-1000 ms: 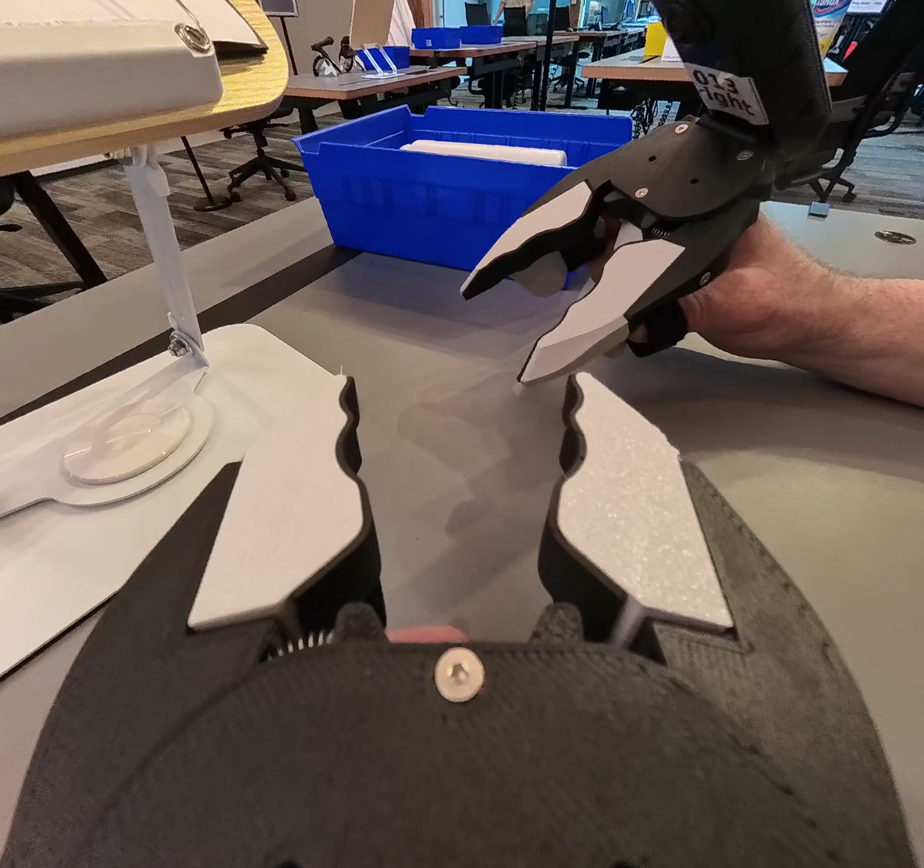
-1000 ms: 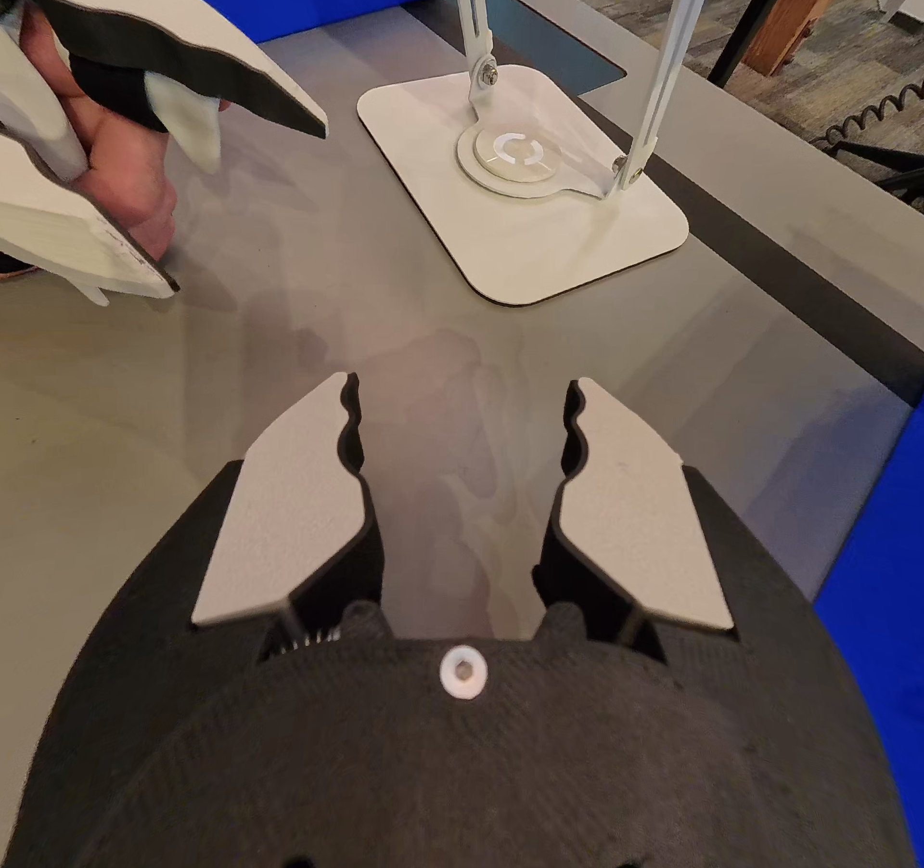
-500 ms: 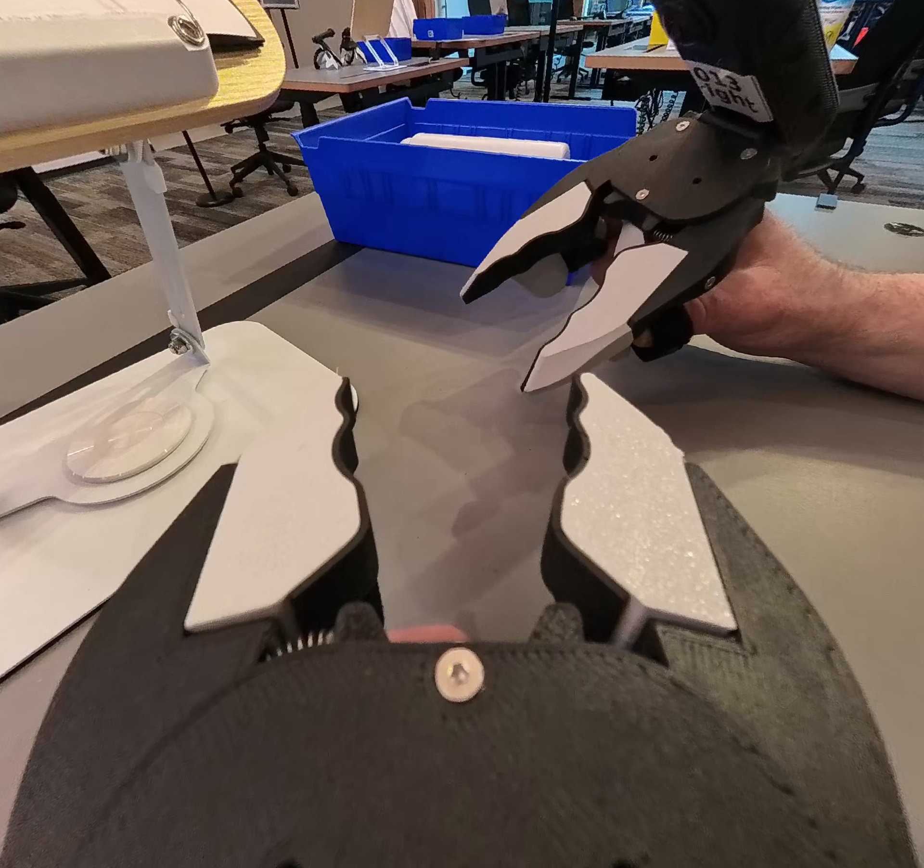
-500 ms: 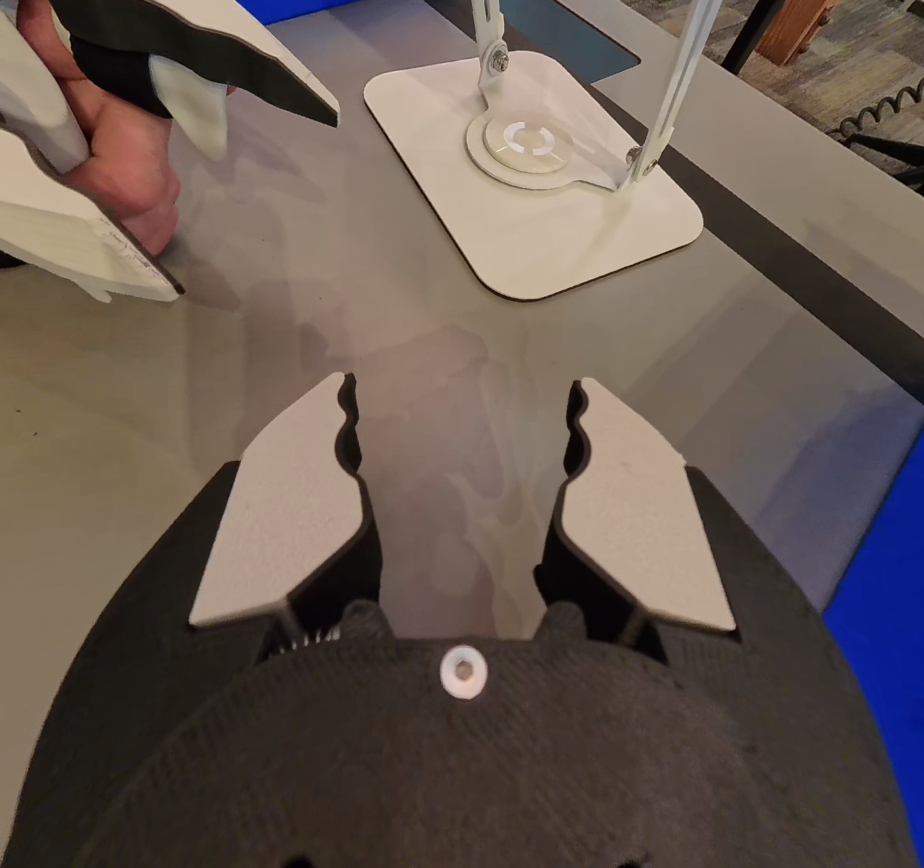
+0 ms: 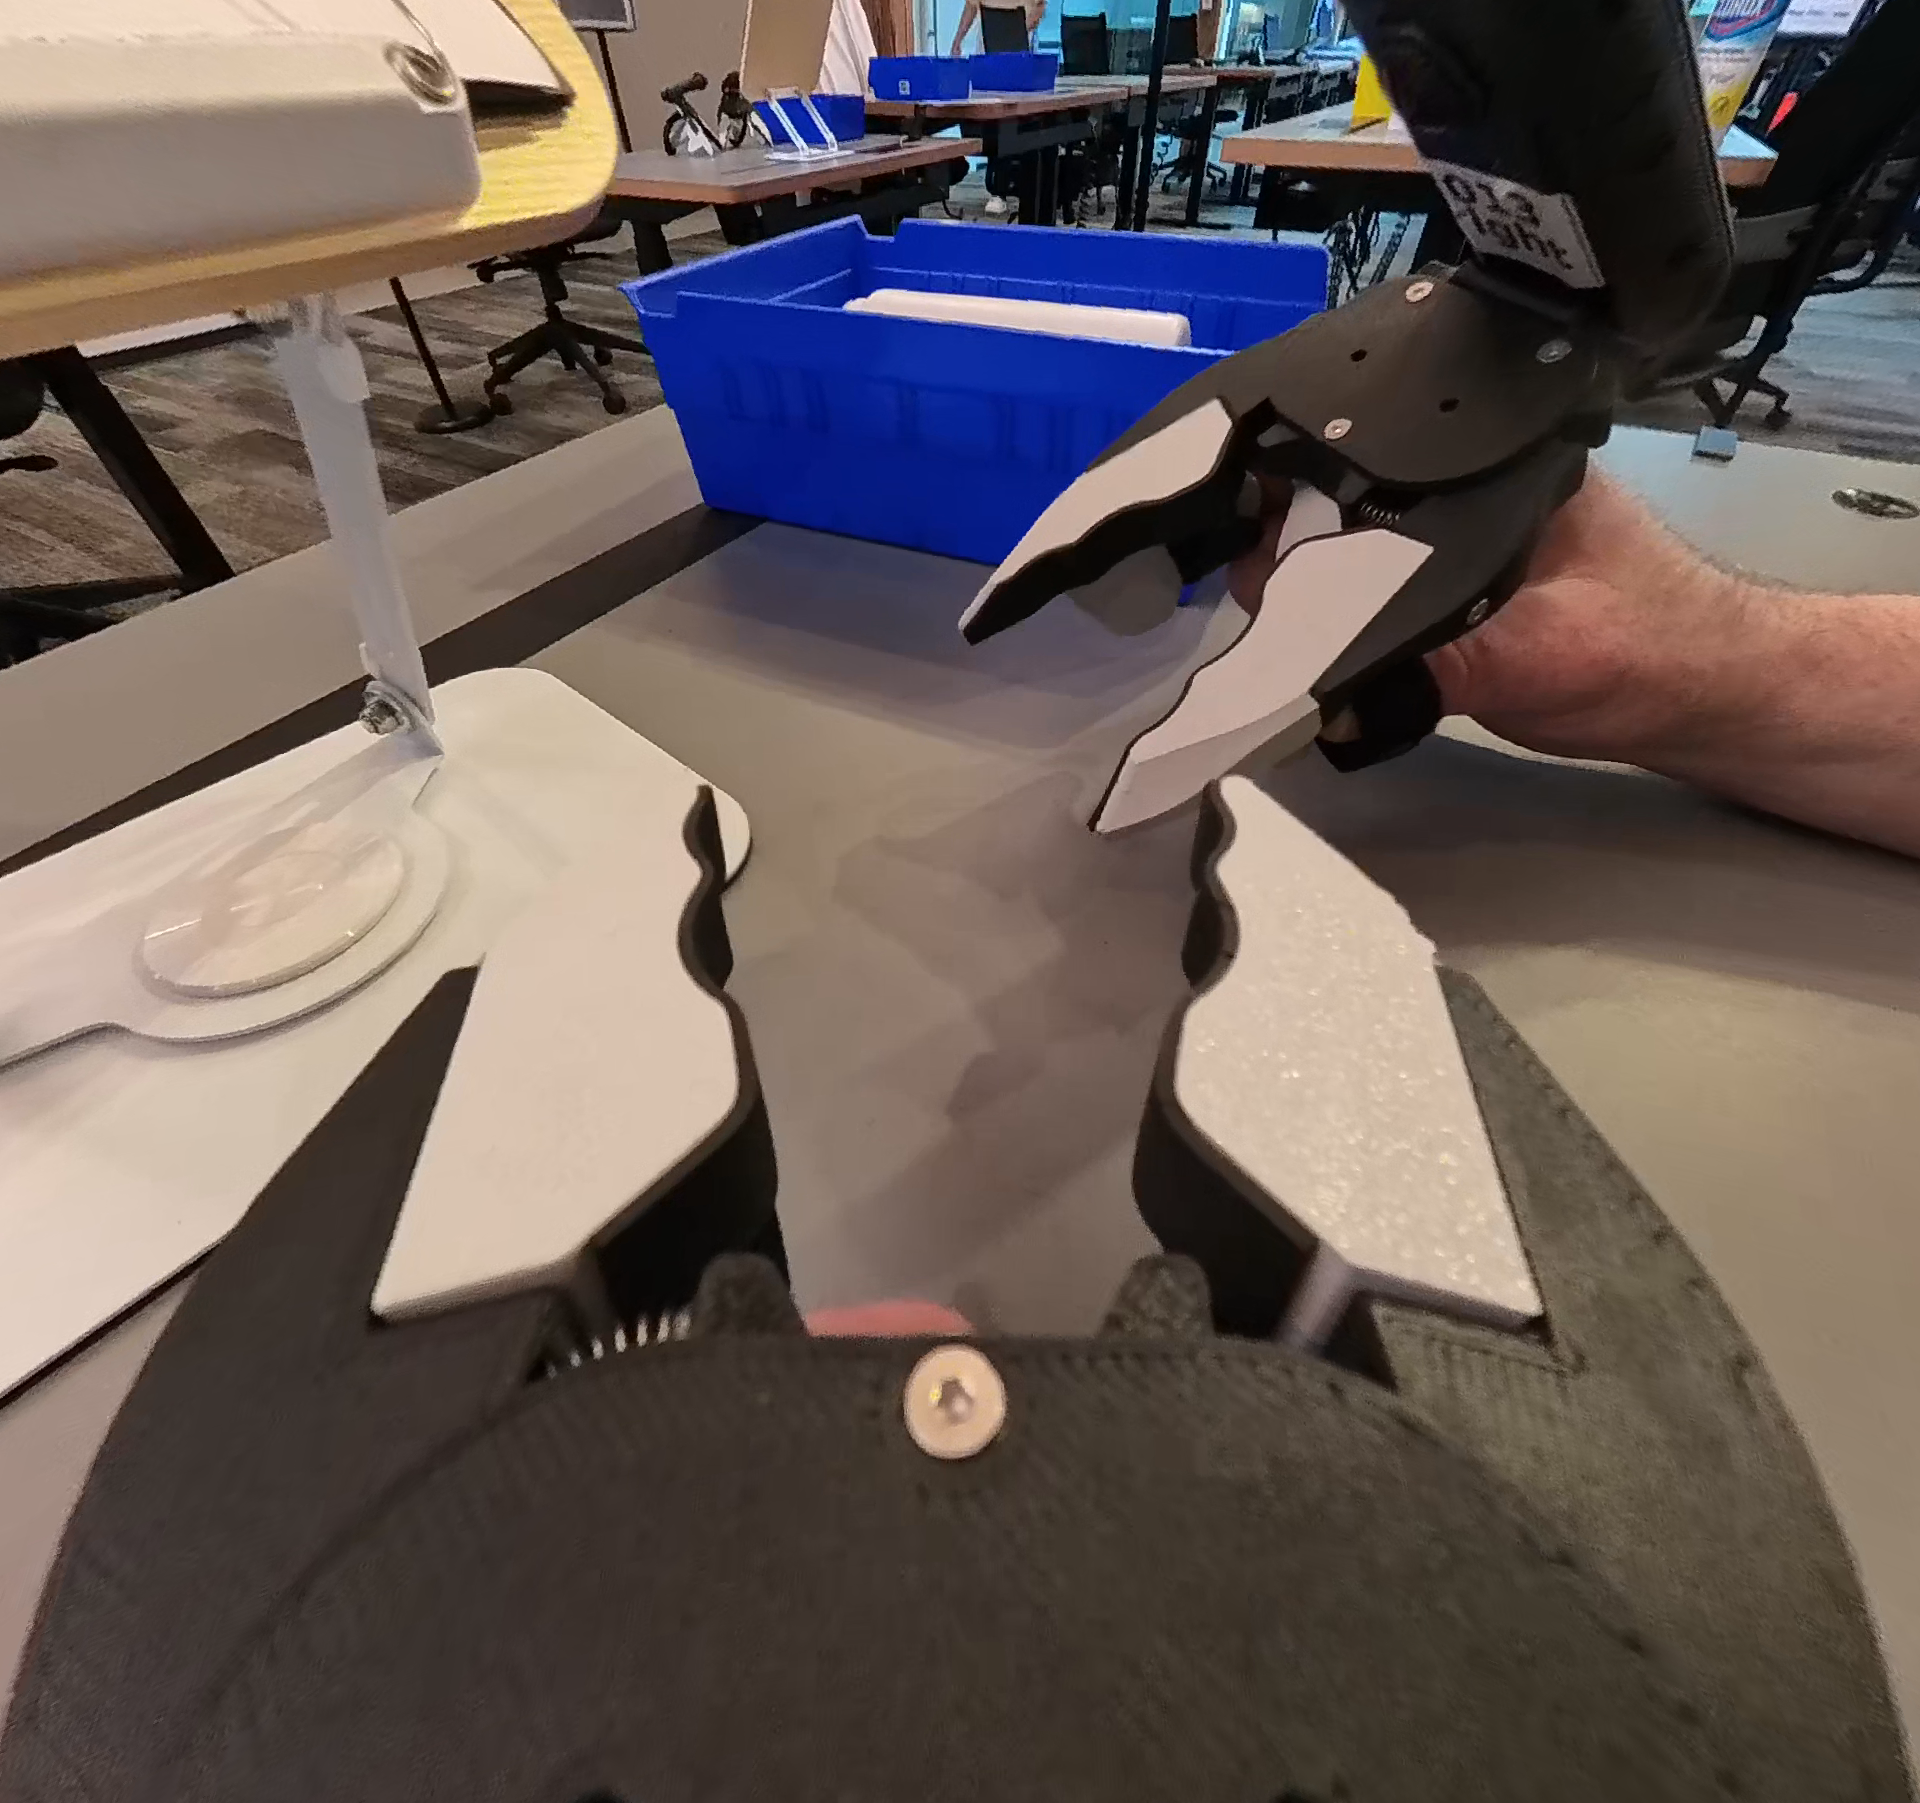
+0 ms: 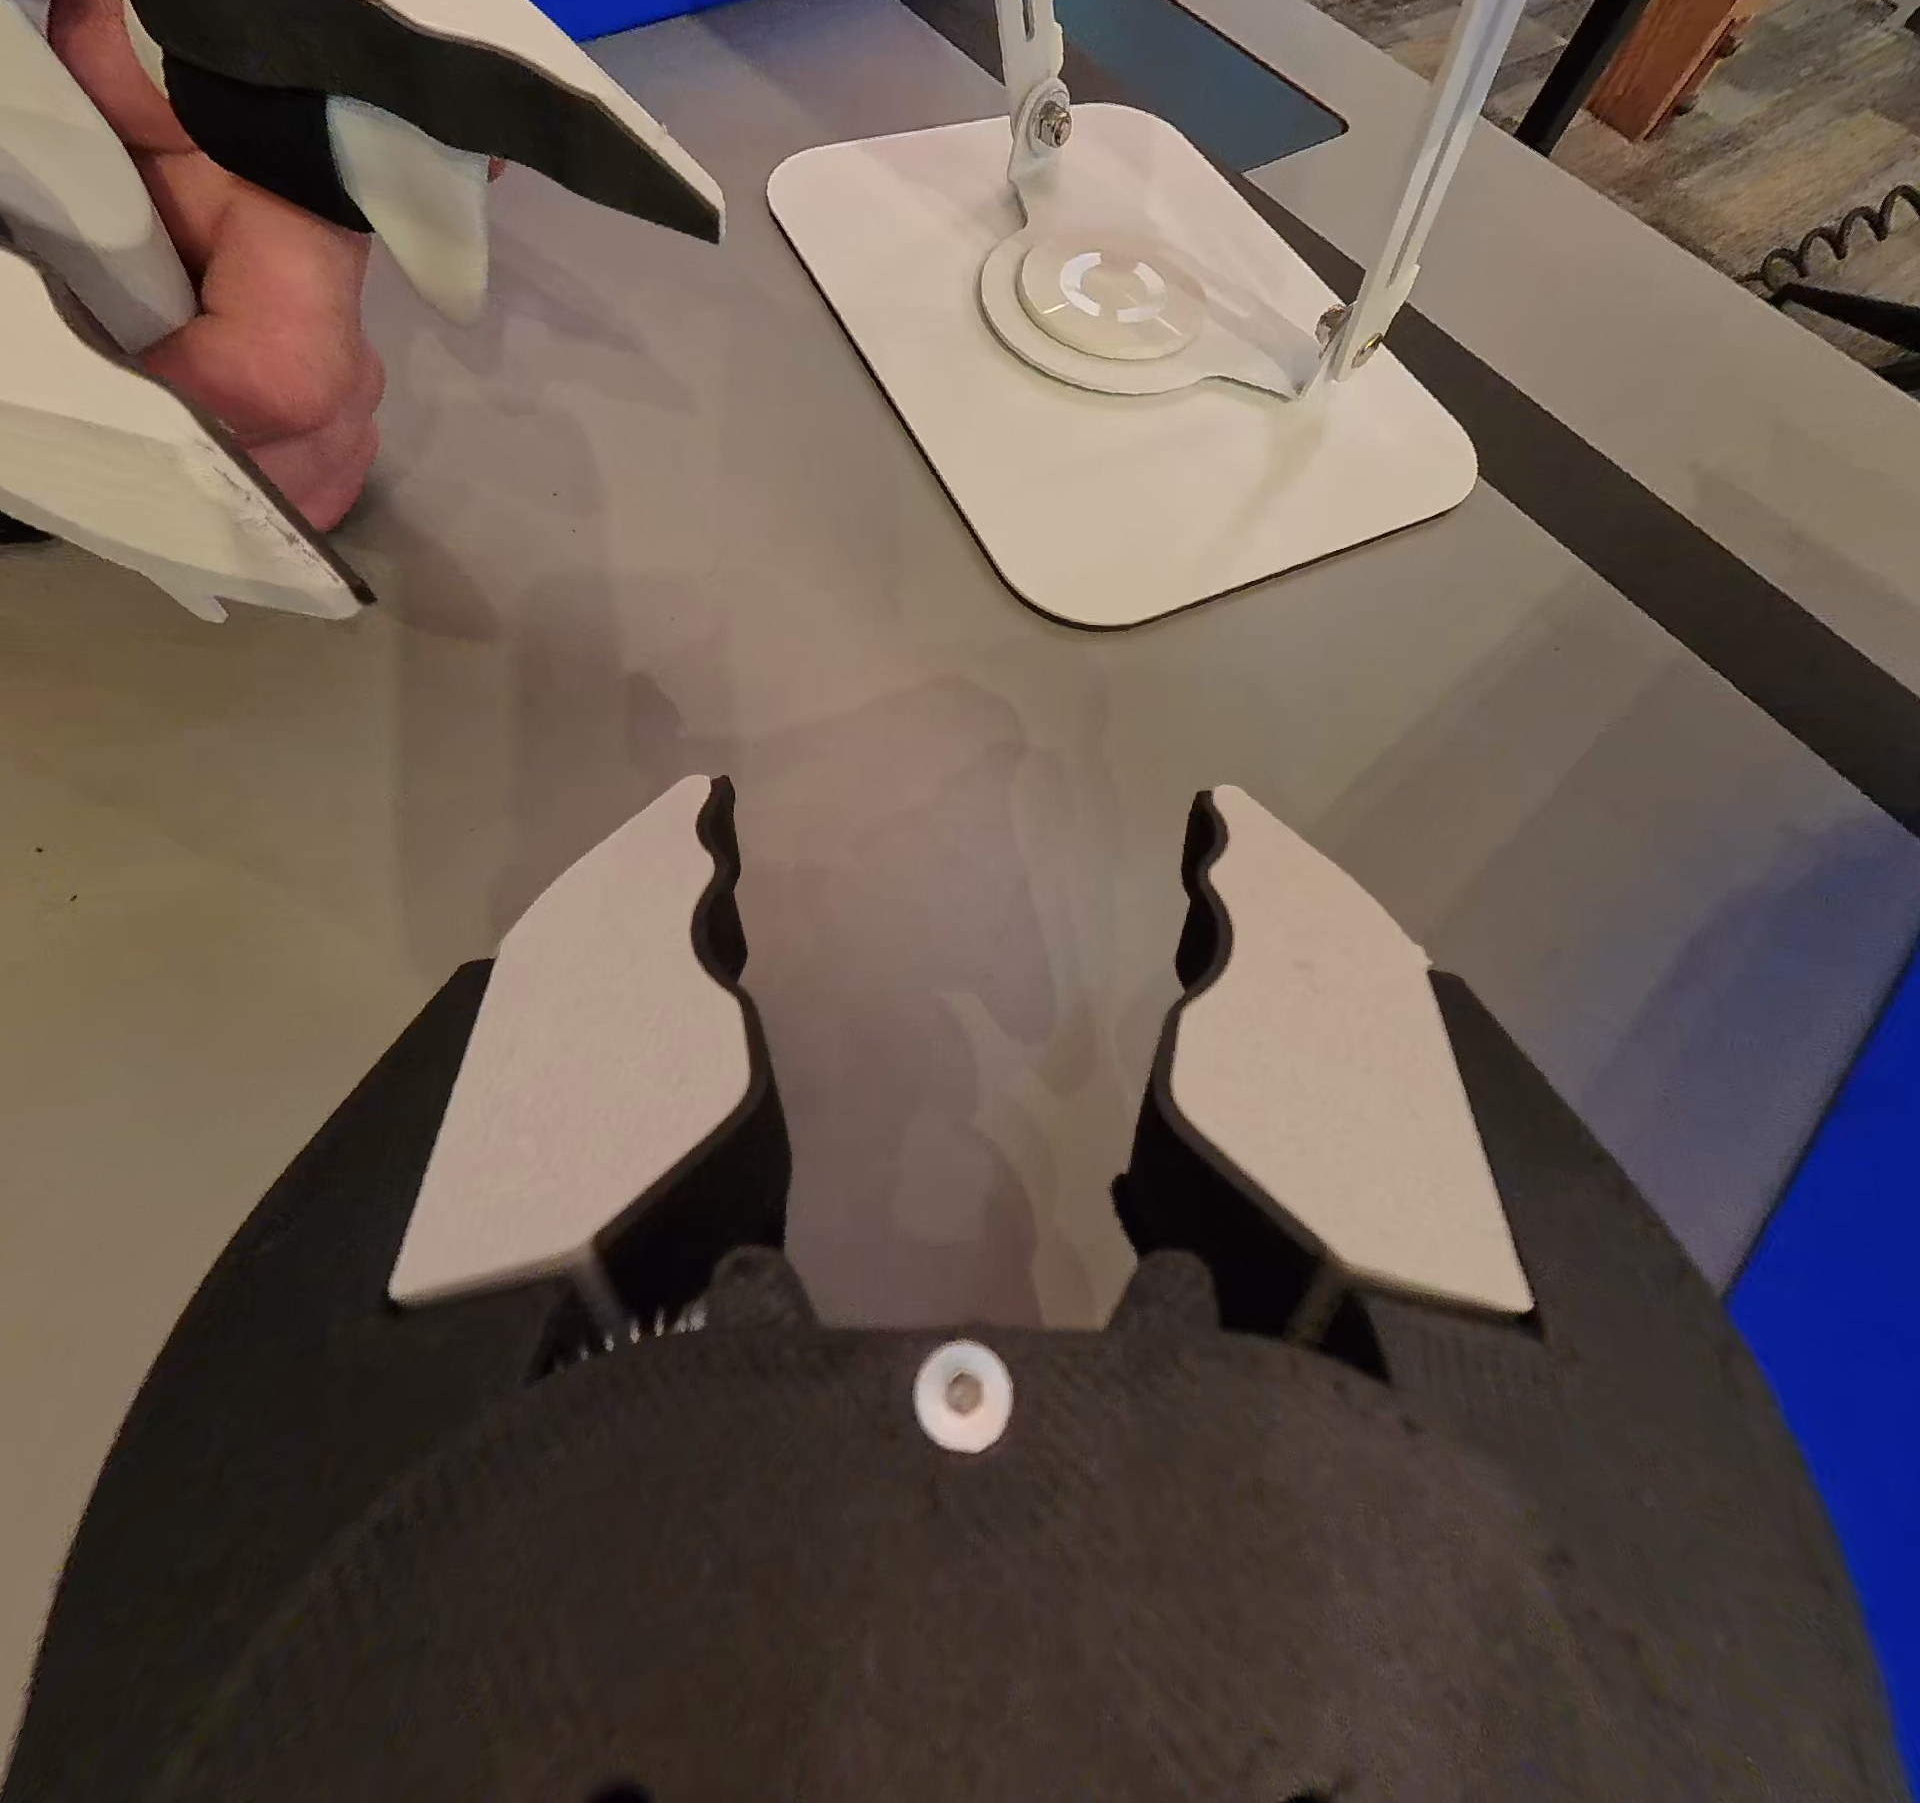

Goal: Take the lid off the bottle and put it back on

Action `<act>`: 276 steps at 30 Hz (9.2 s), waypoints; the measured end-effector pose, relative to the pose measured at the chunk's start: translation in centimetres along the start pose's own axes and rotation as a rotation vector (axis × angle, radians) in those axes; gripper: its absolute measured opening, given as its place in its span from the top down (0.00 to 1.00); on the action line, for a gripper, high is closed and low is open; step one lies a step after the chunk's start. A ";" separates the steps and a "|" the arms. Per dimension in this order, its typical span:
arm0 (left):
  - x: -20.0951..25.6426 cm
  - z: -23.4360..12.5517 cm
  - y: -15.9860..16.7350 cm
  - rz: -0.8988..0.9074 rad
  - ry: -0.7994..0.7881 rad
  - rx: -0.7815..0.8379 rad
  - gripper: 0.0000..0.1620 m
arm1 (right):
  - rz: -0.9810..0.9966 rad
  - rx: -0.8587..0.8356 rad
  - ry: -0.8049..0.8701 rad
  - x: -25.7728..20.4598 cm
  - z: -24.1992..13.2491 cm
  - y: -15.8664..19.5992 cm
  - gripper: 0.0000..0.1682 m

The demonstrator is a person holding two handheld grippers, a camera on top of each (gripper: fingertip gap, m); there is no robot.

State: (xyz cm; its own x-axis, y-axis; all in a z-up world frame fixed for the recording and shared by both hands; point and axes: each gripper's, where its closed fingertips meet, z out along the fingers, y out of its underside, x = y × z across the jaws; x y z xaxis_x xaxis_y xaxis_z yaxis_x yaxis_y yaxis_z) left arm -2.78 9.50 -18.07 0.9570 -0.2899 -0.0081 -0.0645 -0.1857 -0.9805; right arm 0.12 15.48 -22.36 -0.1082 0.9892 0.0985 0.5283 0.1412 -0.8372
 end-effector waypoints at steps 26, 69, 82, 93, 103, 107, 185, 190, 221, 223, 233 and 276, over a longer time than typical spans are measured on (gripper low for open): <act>-26.6 -39.1 0.4 -0.127 -1.108 -0.059 0.40 | 0.322 0.140 0.474 13.2 -11.8 1.4 0.45; -17.8 -36.8 10.5 -0.305 -0.318 -0.292 0.96 | 0.217 -0.081 0.286 8.6 -12.2 6.7 0.97; -3.5 -33.4 9.6 -0.231 0.088 -0.335 0.96 | 0.048 -0.069 -0.046 -1.9 -17.1 8.8 0.97; 3.8 -28.7 8.6 -0.149 0.374 -0.390 0.95 | -0.096 -0.059 -0.280 -7.8 -17.0 8.0 0.97; 5.4 -26.1 8.0 -0.111 0.437 -0.385 0.96 | -0.143 -0.057 -0.329 -8.9 -16.9 7.8 0.94; 5.5 -26.1 8.0 -0.114 0.442 -0.379 0.95 | -0.154 -0.038 -0.326 -9.2 -17.5 8.1 0.96; -20.9 -27.2 6.8 -0.074 -0.483 -0.938 0.90 | 0.083 -0.556 -0.087 -8.4 -17.6 7.4 0.92; -23.8 -30.2 7.4 0.058 -0.407 -1.122 0.89 | 0.020 -0.699 -0.025 -2.4 -18.5 8.9 0.93; -41.8 -20.6 5.9 0.433 -0.514 -1.223 0.81 | -0.382 -0.987 0.329 31.7 -2.2 2.8 0.80; -42.1 -20.4 5.8 0.447 -0.501 -1.220 0.81 | -0.387 -0.989 0.334 32.4 -1.4 2.4 0.80; -43.0 -19.8 5.8 0.440 -0.510 -1.205 0.80 | -0.400 -0.946 0.375 34.7 0.3 1.7 0.77; -39.5 -23.2 -2.3 0.261 -0.669 -0.706 0.48 | -0.295 -0.494 0.562 27.9 -5.6 -7.7 0.50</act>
State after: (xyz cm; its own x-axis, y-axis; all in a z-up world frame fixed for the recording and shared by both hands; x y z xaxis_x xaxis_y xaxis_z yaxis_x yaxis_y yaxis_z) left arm -46.98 -0.38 -10.97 0.8373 0.1452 -0.5272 -0.2401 -0.7685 -0.5931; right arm -2.19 42.21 -10.17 0.0693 0.7616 0.6443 0.8699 0.2700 -0.4127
